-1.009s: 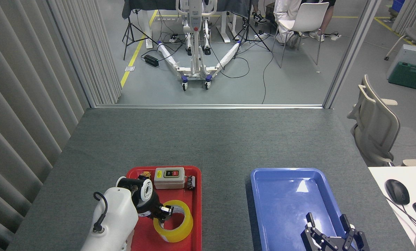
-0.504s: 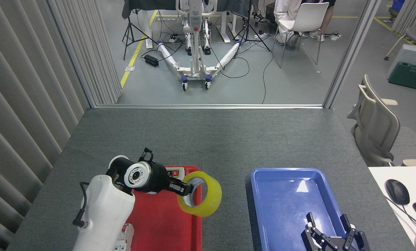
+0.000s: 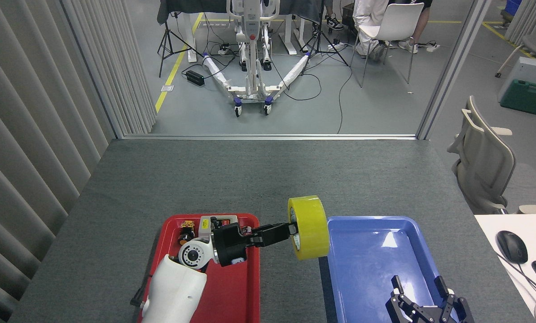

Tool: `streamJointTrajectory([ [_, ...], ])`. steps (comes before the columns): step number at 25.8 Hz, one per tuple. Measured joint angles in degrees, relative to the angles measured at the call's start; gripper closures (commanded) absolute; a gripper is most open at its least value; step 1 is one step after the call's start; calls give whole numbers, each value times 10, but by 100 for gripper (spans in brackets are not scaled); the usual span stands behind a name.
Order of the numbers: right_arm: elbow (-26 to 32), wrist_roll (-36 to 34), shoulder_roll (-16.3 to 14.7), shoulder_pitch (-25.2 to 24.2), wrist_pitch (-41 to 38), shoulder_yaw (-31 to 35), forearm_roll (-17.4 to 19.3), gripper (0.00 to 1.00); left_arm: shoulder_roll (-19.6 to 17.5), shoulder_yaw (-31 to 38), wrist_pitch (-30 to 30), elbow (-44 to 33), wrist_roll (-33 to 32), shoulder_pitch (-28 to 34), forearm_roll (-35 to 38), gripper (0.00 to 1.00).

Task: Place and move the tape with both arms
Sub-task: 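Lift the tape roll with the left gripper and carry it toward the blue tray, then lower the tape into the blue tray and release it from the left gripper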

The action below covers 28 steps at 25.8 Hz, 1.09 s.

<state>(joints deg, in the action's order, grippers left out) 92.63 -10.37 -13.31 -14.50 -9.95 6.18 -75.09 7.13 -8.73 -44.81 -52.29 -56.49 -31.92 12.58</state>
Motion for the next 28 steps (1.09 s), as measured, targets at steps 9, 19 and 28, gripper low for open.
streamJointTrajectory([
  [9,4,-97,-6,-8,-78,15,-1,0,7,-82,-2,-5,13,6,-9,100],
  [19,8,-175,-48,-14,-326,55,-45,0,7,-104,-2,-4,12,24,-5,100],
  [28,22,-186,-98,-5,-350,36,-91,0,7,-105,-2,-2,12,30,4,100],
])
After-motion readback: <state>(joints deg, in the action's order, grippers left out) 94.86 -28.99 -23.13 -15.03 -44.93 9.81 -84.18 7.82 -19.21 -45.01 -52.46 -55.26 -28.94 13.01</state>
